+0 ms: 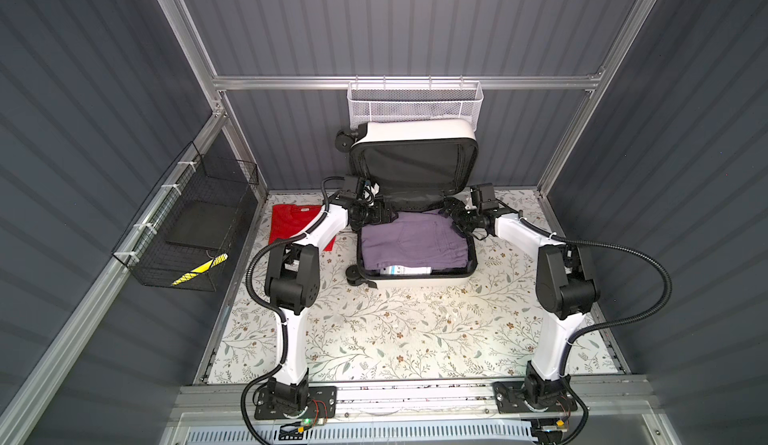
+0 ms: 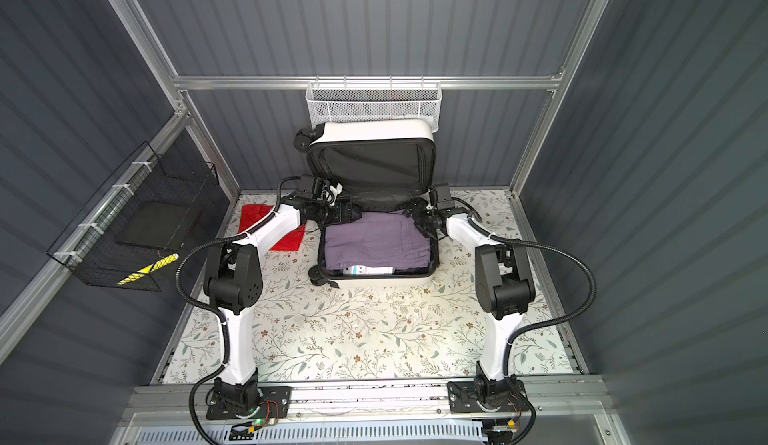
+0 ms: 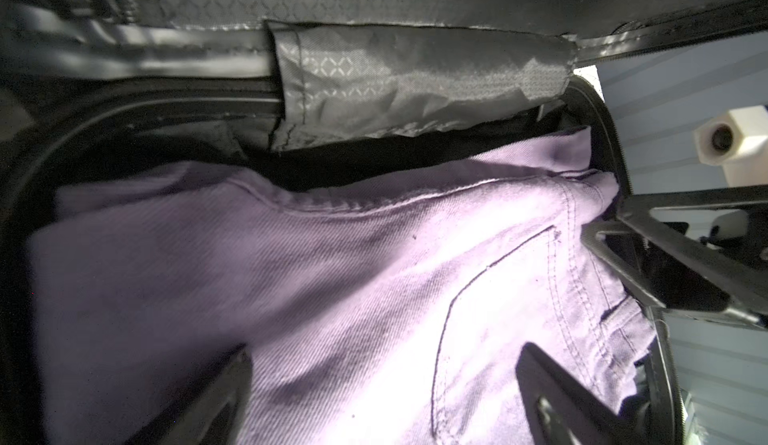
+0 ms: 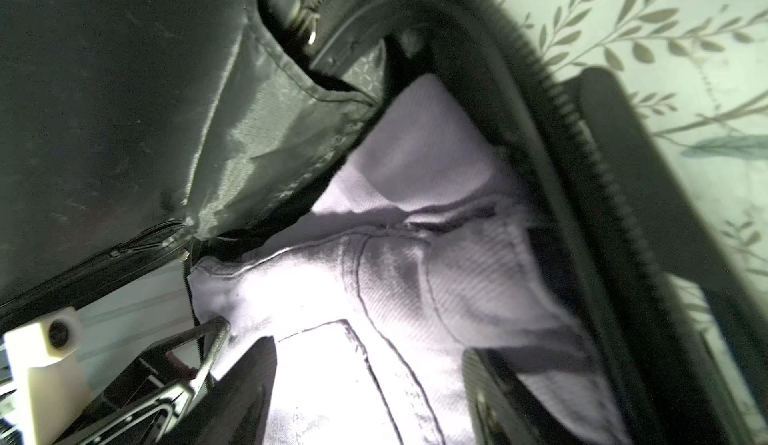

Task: Pack the luggage
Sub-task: 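Open both grippers and press the trousers flat inside the suitcase, then lift both grippers off the trousers and draw them back from the suitcase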

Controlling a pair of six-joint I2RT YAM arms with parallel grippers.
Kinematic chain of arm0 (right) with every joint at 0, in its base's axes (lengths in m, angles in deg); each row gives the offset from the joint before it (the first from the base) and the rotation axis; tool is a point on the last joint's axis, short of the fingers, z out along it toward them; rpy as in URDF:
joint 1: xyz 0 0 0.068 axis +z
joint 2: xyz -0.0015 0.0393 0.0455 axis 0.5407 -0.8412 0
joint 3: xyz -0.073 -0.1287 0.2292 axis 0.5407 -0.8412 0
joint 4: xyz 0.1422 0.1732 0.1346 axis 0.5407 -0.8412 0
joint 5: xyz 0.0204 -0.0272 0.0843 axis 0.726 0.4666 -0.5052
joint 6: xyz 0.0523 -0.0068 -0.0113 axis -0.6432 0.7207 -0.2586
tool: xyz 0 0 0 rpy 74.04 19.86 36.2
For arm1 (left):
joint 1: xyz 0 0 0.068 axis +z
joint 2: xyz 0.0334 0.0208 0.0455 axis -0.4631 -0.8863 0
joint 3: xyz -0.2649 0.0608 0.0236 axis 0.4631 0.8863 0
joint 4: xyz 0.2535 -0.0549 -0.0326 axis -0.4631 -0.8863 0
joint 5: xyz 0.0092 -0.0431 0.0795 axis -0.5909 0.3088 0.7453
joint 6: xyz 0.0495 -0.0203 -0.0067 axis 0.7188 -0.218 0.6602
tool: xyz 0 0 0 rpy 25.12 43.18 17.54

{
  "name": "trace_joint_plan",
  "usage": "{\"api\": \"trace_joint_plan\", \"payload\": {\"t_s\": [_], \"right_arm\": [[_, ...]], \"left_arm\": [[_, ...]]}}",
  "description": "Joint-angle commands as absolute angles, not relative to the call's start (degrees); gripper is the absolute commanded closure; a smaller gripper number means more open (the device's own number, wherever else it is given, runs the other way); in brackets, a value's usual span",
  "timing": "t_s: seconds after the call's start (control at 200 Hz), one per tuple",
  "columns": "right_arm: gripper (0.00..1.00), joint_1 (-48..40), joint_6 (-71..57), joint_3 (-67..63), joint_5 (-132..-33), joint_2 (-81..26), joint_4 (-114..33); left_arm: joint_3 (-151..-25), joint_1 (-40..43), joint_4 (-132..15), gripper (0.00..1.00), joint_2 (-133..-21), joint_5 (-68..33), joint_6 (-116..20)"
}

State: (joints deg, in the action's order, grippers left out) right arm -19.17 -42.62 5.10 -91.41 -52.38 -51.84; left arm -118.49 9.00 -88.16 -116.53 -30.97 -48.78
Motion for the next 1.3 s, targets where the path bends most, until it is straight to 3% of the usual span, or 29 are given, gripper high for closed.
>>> {"api": "trace_joint_plan", "payload": {"t_s": [0.0,0.49,0.705,0.915,1.151,1.296], "right_arm": [[0.27,-19.8,-41.5,2.8,-91.3,-49.1,-51.0],[0.27,-17.6,-42.6,-17.7,-94.5,-27.6,-46.1],[0.26,-16.5,-44.8,-27.2,-94.4,-24.8,-41.7],[0.26,-16.5,-45.4,-28.0,-95.0,-26.4,-40.9],[0.25,-16.7,-42.4,-25.3,-95.0,-24.1,-44.5],[0.18,-17.0,-37.8,-22.3,-92.5,-20.8,-51.0]], "left_arm": [[-116.9,9.4,-87.7,0.0,-114.0,-31.7,-47.9],[-97.9,4.7,-84.3,0.0,-94.6,-38.2,-54.3],[-88.2,2.5,-82.3,0.0,-91.1,-38.0,-55.7],[-83.9,2.2,-82.2,0.0,-90.8,-37.3,-55.5],[-87.2,2.1,-85.7,0.0,-89.9,-35.8,-54.1],[-90.6,2.2,-89.3,0.0,-87.8,-33.1,-52.2]]}}
